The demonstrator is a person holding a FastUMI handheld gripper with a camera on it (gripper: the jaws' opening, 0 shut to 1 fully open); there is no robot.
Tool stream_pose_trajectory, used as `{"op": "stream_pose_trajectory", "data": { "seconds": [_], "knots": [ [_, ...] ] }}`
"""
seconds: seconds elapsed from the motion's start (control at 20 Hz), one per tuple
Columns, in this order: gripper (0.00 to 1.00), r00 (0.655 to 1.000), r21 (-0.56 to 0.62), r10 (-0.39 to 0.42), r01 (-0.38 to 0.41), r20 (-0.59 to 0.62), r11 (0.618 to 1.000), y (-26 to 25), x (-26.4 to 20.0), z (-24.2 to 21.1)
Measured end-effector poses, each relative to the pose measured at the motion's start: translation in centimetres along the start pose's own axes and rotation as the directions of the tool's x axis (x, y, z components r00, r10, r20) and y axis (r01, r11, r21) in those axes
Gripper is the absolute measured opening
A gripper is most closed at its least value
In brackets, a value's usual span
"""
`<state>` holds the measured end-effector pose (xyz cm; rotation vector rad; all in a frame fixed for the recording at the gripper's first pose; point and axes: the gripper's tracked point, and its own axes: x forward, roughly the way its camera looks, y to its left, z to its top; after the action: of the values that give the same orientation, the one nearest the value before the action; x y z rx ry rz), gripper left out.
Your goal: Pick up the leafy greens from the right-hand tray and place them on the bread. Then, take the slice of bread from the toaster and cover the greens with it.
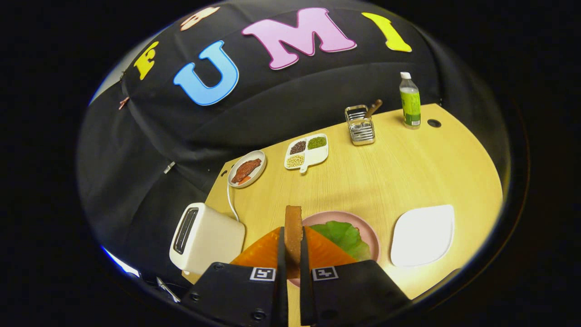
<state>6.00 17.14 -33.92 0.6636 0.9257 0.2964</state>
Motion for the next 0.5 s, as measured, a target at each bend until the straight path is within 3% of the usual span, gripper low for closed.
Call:
{"op": "stream_pose_trajectory", "data": {
  "seconds": [0.25, 0.5],
  "knots": [
    [0.15, 1.0, 0.152, 0.0, 0.004, -0.029, 0.988, -2.4, 2.6, -2.2],
    [0.15, 0.995, 0.13, -0.078, 0.086, -0.064, 0.988, -7.0, 3.9, -4.3]
  ]
}}
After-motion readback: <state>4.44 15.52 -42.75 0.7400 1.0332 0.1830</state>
